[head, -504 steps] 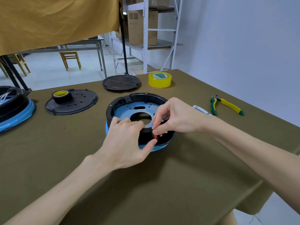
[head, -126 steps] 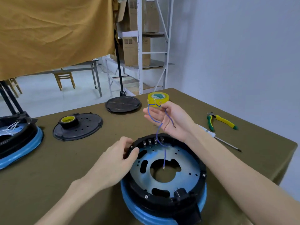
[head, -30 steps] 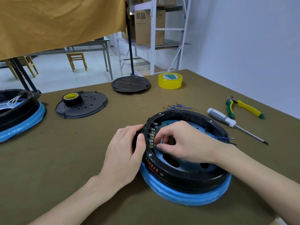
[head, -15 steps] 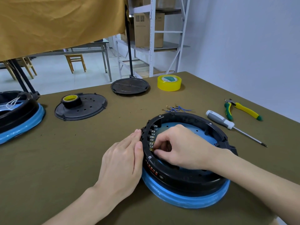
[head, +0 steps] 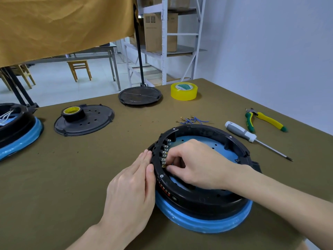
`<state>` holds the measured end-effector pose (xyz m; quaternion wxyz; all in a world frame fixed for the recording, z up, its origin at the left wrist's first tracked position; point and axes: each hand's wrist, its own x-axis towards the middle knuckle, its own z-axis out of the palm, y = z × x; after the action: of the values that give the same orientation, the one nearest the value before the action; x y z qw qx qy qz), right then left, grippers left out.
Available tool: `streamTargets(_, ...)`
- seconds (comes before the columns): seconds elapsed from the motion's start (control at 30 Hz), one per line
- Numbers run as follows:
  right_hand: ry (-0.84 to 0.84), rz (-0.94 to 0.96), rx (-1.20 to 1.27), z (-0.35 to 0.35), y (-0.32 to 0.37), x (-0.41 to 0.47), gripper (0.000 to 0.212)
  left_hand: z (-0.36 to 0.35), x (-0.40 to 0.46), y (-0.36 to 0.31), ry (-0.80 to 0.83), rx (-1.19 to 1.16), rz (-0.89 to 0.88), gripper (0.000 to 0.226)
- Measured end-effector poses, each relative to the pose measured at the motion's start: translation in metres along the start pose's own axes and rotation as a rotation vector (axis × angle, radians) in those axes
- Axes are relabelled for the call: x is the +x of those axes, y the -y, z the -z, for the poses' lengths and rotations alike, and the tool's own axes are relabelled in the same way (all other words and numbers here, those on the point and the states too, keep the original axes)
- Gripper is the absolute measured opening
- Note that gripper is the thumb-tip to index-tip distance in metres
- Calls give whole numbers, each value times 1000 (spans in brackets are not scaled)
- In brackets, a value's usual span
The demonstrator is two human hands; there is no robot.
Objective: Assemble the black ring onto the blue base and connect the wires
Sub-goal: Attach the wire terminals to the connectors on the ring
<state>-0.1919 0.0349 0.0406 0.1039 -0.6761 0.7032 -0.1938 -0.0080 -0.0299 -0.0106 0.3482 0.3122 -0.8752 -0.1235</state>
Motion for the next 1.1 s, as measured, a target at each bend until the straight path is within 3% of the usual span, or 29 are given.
streamTargets(0.27,37,-8,114,-5,-2,0,11,-2,0,0,-16,22,-27,54)
streamTargets(1.1,4,40,157,-6,0,4,17,-4,4,7,-46,50,-95,49)
